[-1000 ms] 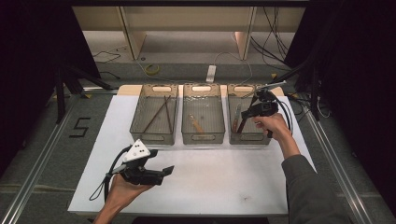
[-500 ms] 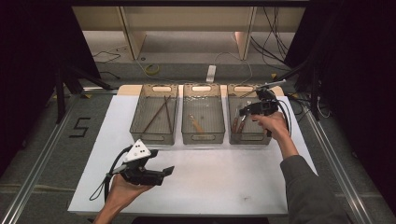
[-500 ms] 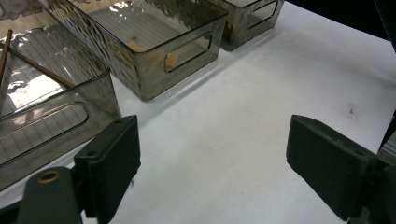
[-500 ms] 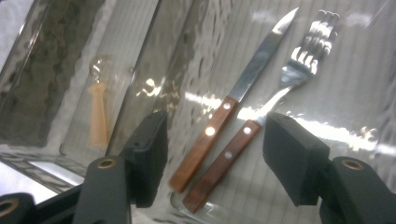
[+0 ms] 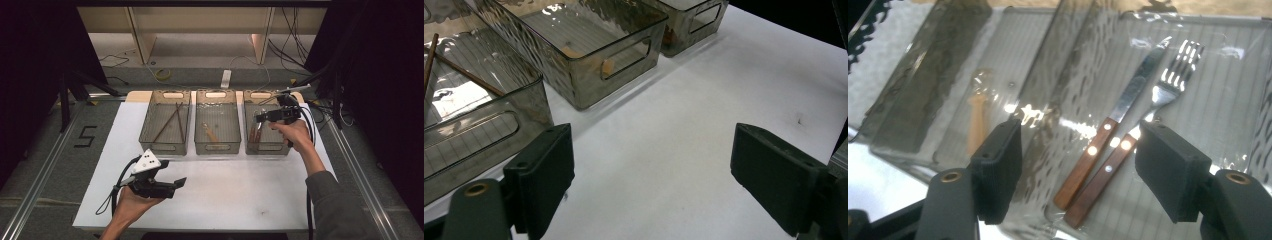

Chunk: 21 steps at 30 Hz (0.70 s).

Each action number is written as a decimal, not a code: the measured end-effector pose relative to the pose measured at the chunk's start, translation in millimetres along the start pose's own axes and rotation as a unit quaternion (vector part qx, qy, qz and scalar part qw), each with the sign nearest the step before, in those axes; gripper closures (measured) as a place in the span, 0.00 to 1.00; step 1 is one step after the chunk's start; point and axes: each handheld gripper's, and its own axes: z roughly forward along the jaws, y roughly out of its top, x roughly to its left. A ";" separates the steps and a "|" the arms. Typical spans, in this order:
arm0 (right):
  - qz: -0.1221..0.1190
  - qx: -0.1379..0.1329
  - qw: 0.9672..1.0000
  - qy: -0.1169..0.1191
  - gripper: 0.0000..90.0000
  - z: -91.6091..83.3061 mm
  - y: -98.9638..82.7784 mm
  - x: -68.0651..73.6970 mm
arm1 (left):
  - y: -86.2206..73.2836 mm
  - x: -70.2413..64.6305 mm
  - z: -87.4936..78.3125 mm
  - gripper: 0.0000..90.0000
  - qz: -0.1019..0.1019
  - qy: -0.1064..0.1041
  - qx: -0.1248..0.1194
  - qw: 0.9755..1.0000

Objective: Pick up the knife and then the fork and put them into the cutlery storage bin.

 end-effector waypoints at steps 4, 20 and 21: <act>-0.008 -0.007 1.000 0.008 0.39 -5.4 -3.3 5.9 | 0.3 -0.5 0.1 0.19 0.001 -0.001 -0.001 1.000; -0.034 -0.040 0.998 0.026 0.37 -10.0 -17.3 28.6 | -0.4 2.4 -1.7 0.19 -0.007 -0.009 -0.017 1.000; -0.036 -0.043 0.998 0.029 0.37 -10.5 -19.4 30.4 | -0.4 2.4 -1.7 0.19 -0.007 -0.010 -0.017 1.000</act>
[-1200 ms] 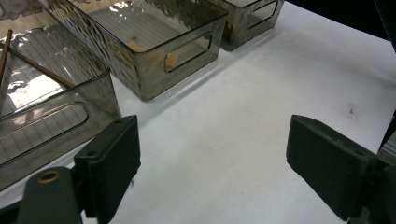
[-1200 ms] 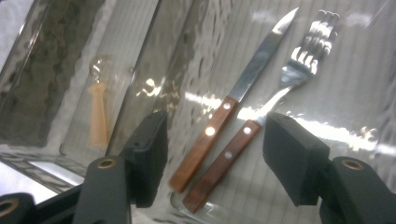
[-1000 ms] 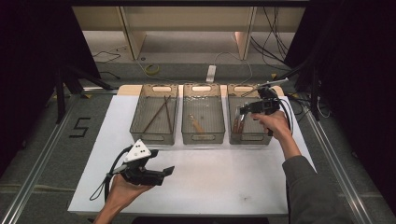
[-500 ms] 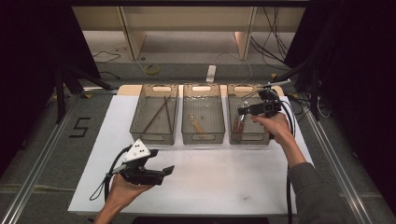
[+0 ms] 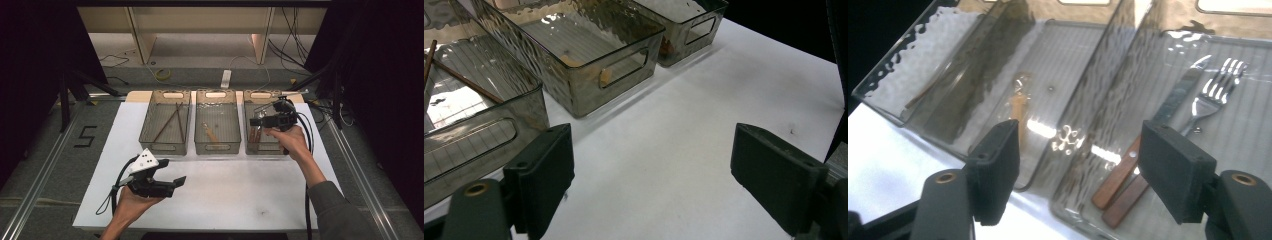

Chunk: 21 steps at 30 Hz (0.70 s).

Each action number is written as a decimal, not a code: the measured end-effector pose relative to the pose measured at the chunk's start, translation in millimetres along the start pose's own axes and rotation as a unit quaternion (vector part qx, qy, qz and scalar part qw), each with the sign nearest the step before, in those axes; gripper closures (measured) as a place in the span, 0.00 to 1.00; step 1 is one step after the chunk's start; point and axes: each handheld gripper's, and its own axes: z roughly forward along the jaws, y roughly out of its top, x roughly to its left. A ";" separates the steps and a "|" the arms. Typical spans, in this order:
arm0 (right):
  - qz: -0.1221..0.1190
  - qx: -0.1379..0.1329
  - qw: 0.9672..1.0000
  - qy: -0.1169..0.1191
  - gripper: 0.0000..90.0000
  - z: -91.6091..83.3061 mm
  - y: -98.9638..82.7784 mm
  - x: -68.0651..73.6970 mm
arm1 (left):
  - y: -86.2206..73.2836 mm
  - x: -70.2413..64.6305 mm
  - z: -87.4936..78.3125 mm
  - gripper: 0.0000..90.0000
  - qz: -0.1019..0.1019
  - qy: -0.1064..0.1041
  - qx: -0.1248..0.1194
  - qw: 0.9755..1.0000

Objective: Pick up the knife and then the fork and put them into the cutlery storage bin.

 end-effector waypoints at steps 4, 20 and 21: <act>-0.005 -0.016 1.000 0.011 0.36 -4.3 -8.4 8.1 | -0.2 -0.2 0.1 0.19 -0.001 0.001 -0.004 1.000; -0.031 -0.067 0.997 0.036 0.32 -22.8 -57.6 30.0 | -0.2 1.8 -1.4 0.19 -0.009 -0.006 -0.009 1.000; -0.032 -0.071 0.996 0.039 0.32 -24.6 -61.2 30.6 | -0.2 1.7 -1.4 0.19 -0.009 -0.007 -0.010 1.000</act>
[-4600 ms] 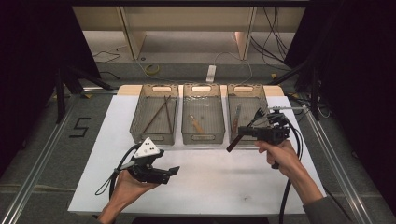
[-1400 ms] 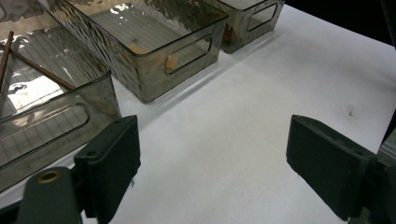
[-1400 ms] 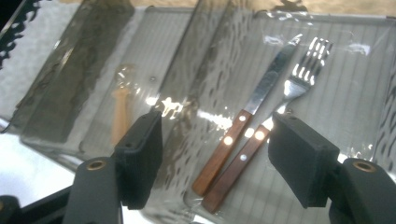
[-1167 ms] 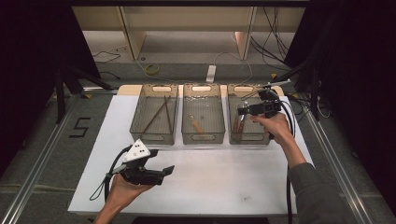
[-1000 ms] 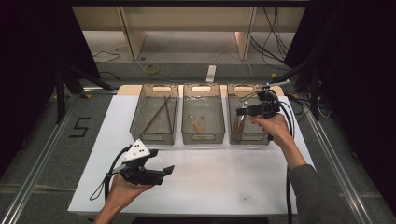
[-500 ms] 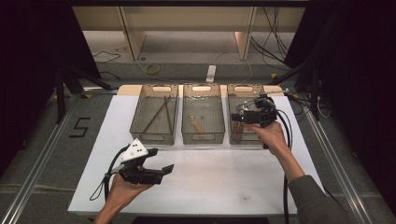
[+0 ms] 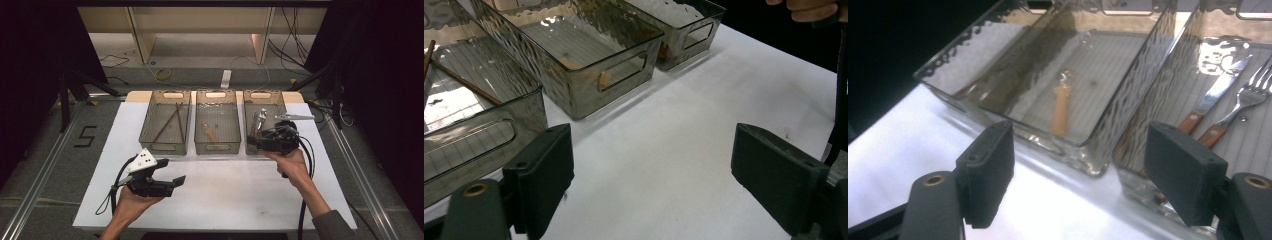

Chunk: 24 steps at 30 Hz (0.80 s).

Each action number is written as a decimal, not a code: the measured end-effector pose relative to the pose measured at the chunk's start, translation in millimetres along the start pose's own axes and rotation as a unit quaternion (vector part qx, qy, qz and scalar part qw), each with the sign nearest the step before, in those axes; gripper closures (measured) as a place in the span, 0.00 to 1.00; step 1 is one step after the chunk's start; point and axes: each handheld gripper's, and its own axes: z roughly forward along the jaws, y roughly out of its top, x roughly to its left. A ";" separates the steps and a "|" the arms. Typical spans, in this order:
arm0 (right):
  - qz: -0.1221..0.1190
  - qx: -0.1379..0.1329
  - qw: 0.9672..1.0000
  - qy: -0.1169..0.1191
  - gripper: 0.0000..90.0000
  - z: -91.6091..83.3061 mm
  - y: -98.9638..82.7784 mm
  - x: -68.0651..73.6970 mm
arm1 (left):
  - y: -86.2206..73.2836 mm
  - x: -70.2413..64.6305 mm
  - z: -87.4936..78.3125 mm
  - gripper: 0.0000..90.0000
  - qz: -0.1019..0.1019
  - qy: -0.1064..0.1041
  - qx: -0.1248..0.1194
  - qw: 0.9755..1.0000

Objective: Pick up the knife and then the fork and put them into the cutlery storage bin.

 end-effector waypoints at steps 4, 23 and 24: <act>-0.003 -0.005 1.000 0.013 0.31 -4.7 -12.7 5.6 | 0.1 0.2 1.3 0.19 -0.002 -0.001 0.003 1.000; -0.030 -0.040 0.998 0.036 0.30 -23.2 -65.8 19.1 | 2.1 -0.3 -0.2 0.19 -0.003 -0.009 -0.004 1.000; -0.030 -0.038 0.998 0.036 0.29 -23.6 -68.3 20.1 | 1.9 0.6 -0.9 0.19 -0.005 -0.012 -0.005 1.000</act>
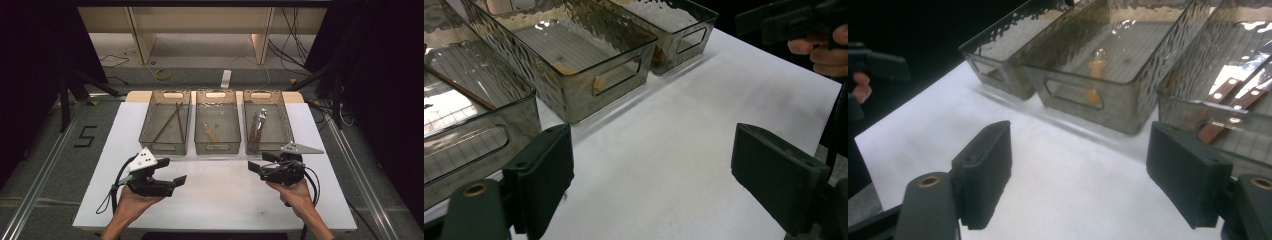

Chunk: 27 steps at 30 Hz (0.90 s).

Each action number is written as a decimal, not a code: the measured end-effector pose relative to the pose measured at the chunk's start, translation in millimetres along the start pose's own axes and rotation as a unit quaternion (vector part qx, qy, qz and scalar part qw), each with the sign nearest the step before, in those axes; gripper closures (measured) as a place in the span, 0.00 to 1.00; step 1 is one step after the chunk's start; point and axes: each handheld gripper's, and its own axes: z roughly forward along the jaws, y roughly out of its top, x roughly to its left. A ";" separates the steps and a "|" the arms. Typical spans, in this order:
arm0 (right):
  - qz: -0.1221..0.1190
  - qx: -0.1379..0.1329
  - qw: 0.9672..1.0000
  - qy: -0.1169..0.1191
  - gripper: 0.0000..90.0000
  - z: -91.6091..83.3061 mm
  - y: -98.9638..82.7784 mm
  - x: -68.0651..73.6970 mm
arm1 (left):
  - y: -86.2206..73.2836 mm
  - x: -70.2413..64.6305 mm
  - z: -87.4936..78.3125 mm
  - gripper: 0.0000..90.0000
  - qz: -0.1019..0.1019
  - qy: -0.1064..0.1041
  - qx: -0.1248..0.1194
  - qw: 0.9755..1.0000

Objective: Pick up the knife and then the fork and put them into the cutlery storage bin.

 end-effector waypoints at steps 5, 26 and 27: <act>-0.010 -0.004 1.000 0.008 0.28 -3.8 -10.2 5.5 | 0.1 1.1 -1.3 0.19 -0.004 -0.002 -0.005 1.000; -0.022 -0.032 0.999 -0.002 0.22 -19.6 -33.3 10.1 | -4.0 2.9 -3.1 0.18 -0.014 -0.016 -0.010 1.000; -0.020 -0.032 0.999 -0.003 0.22 -19.7 -33.7 10.1 | -4.1 2.8 -2.7 0.18 -0.014 -0.015 -0.010 1.000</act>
